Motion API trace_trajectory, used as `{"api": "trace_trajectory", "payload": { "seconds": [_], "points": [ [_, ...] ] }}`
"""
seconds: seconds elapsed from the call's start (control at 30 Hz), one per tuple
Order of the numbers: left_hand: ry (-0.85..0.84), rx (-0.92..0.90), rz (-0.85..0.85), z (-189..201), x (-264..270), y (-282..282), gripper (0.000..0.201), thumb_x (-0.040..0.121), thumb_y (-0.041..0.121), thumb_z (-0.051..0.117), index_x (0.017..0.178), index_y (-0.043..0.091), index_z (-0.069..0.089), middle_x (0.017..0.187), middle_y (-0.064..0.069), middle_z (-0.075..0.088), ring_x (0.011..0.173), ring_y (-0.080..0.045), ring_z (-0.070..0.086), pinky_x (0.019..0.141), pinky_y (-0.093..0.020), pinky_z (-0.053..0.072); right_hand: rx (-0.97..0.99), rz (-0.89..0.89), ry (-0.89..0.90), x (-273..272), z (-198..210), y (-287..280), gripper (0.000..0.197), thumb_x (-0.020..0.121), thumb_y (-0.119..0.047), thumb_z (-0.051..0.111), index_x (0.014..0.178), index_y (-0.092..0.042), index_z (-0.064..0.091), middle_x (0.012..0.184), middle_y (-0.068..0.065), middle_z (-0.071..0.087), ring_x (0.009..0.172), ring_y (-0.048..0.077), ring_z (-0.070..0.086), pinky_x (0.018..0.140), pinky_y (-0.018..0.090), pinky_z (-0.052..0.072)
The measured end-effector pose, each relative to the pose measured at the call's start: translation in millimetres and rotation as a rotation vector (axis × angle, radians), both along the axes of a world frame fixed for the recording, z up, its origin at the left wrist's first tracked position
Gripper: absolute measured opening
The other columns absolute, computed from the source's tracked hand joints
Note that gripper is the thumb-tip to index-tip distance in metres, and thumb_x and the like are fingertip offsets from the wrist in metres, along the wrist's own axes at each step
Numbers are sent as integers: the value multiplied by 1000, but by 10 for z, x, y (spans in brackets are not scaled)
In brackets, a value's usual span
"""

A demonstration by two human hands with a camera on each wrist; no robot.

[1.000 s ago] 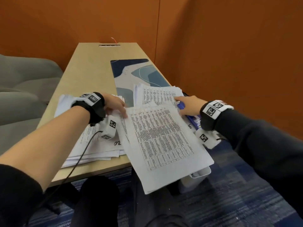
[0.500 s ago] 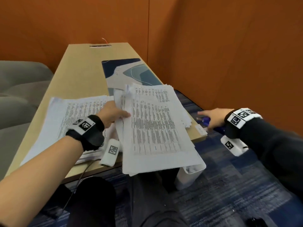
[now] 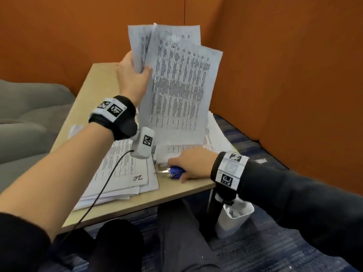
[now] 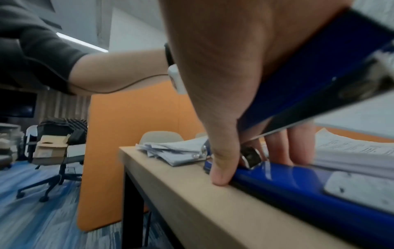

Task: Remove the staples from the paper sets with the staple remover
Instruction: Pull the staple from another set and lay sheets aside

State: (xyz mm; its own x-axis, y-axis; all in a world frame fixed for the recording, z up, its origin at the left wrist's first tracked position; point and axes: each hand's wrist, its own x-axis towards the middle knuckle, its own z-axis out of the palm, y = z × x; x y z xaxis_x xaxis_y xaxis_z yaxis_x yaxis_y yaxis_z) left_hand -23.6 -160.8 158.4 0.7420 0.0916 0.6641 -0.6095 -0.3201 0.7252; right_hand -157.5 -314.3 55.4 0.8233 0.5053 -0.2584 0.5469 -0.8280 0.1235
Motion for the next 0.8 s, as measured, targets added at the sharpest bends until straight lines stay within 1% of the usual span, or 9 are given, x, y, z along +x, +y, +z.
{"api": "trace_trajectory", "payload": {
  "seconds": [0.13,0.27,0.33,0.4,0.47,0.57,0.67,0.73,0.8],
  "points": [
    [47,-60,-27,-43,44,38,26,85,10,63,110,13,62,98,5,68,91,-11,67,82,-27,56,160,-11,-20,50,-17,-31,36,92,-40,61,124,-25,58,114,-1,62,105,19,58,82,35,49],
    [68,-133,-15,-54,140,134,29,82,13,63,111,9,65,100,-1,71,90,-14,68,79,-30,57,854,-322,-374,266,379,-489,43,93,-39,60,130,-20,52,117,-5,51,100,7,51,93,35,50],
    [69,-184,-56,-17,132,86,29,83,14,64,111,9,64,105,-3,70,96,-15,67,84,-33,56,1214,-585,-489,471,542,-782,68,89,-36,67,145,-16,34,138,4,42,116,13,50,101,33,46],
    [58,-245,-127,27,90,-19,27,86,12,63,113,14,60,111,-1,68,103,-14,65,90,-32,53,1554,-751,-334,678,666,-991,89,86,-37,72,153,-18,16,154,10,29,134,21,41,109,37,39],
    [11,-245,-186,49,34,-135,29,91,15,61,119,18,55,116,2,65,109,-12,62,95,-30,50,1804,-702,-157,825,780,-1077,85,87,-30,72,152,-16,20,150,9,40,132,20,47,109,41,39],
    [-38,-155,-199,-10,-30,-260,26,94,37,54,114,20,57,101,3,67,86,-10,63,77,-29,51,1911,-495,-182,870,957,-1003,36,97,-8,55,131,-15,46,124,3,62,114,21,63,101,47,48],
    [57,-16,-179,-152,-63,-303,44,91,46,56,88,2,61,67,-18,58,50,-24,46,54,-45,37,1927,-412,-199,802,959,-959,26,99,-7,49,122,-19,50,123,8,63,111,26,63,97,51,50],
    [134,81,-243,-342,57,-279,45,83,53,56,83,9,62,71,-10,61,55,-15,54,62,-43,47,1898,-364,-146,750,888,-976,32,97,-11,56,127,-18,51,125,8,64,110,26,64,92,46,54],
    [200,121,-262,-485,179,-237,52,75,58,53,103,16,63,98,-5,67,86,-13,64,84,-46,53,1832,-383,-129,700,818,-984,41,91,-17,65,130,-17,53,122,4,67,107,22,67,88,40,56]
  ]
}}
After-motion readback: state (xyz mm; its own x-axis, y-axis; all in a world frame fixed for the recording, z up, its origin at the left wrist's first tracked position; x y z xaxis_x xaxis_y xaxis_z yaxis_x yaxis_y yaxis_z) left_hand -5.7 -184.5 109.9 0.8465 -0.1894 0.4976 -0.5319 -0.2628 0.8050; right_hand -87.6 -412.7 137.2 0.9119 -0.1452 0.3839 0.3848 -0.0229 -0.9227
